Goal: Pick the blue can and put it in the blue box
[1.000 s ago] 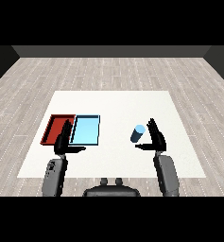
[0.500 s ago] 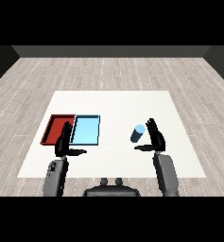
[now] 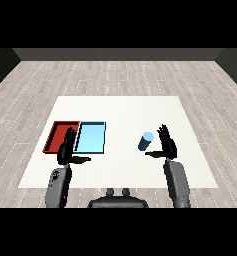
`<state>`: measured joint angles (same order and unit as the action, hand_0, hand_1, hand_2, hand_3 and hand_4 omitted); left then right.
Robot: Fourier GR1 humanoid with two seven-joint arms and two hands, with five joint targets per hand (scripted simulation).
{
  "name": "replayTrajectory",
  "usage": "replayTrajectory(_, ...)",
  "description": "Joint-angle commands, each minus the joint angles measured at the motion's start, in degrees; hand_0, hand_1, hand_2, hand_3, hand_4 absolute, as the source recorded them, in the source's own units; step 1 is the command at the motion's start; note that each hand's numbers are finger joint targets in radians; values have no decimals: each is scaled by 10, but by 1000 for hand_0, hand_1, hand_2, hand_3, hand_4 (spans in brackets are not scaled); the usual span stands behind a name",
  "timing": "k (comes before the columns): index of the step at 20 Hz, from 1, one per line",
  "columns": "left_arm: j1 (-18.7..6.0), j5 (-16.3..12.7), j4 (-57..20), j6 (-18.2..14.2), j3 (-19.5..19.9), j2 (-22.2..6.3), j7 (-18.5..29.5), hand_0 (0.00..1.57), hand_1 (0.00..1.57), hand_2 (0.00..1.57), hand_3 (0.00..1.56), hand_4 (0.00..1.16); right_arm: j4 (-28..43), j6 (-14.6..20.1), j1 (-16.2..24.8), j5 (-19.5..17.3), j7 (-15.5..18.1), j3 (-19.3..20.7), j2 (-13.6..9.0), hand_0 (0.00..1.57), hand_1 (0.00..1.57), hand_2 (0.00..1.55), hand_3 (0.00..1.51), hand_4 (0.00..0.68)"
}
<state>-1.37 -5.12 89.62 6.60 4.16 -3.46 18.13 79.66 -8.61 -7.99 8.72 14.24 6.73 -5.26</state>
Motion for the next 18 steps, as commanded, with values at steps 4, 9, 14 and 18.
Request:
replayTrajectory(4,-6,-5,5,-5,-1,7,-4,0,0,0,0,0,-148,-20,-69,5,50,36,-28,0,0,0,0,0)
replayTrajectory(9,19,-30,15,21,14,-7,-7,0,0,0,0,0,-223,-7,-104,6,78,37,-14,0,0,0,0,0)
replayTrajectory(14,-9,-27,20,5,11,-2,-25,0,0,0,0,0,-279,-15,-127,12,95,43,-18,0,0,0,0,0)
replayTrajectory(18,11,6,40,-21,-31,33,-20,0,0,0,0,0,-314,-17,-154,20,84,47,-21,0,0,0,0,0)
